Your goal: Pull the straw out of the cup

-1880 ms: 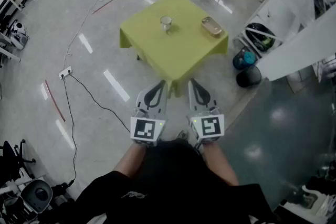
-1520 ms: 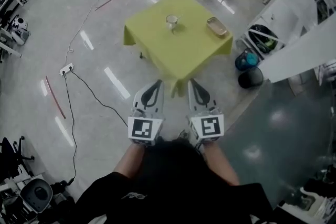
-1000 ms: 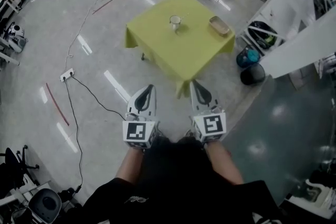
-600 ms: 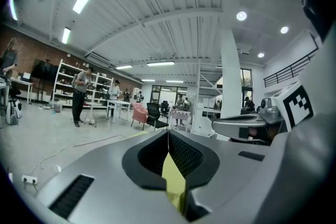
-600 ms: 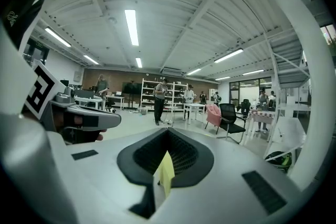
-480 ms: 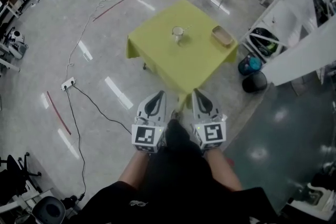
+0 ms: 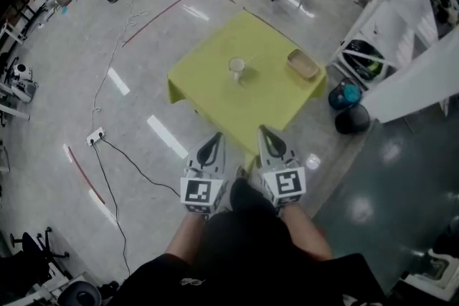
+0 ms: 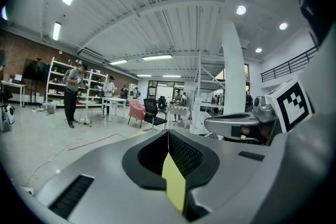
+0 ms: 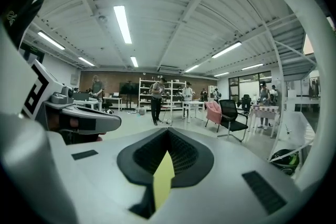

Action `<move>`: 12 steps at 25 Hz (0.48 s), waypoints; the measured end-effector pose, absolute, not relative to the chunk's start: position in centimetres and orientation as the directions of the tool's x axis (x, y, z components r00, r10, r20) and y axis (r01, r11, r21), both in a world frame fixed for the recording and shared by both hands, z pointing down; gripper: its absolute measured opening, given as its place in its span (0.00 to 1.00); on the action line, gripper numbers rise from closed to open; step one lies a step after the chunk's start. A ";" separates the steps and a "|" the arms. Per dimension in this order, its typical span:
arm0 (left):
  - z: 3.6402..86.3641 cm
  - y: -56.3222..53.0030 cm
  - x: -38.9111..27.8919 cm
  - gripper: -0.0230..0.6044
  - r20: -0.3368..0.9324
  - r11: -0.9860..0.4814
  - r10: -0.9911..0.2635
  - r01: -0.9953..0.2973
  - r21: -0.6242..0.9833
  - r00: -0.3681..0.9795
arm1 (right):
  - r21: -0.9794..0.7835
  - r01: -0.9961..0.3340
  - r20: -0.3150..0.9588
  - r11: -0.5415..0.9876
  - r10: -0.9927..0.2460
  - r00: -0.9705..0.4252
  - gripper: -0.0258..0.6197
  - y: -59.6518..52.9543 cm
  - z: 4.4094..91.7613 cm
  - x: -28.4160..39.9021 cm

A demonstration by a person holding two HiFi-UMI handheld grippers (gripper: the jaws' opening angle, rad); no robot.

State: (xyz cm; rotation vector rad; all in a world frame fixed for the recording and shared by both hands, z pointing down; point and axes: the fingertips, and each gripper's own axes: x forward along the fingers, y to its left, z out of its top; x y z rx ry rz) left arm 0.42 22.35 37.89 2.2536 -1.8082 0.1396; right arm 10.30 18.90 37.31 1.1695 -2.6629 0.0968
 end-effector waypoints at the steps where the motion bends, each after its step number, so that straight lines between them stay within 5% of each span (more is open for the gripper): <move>1: 38.0 21.5 0.6 0.11 0.237 -0.199 -0.945 -0.971 0.134 0.226 | 0.024 -0.731 0.244 0.682 -0.713 -0.657 0.07 18.0 37.6 10.4; 12: 41.7 16.1 0.6 0.11 0.373 -0.224 -0.894 -0.969 0.105 0.247 | -0.095 -0.704 0.299 0.704 -0.654 -0.694 0.07 10.7 42.7 8.9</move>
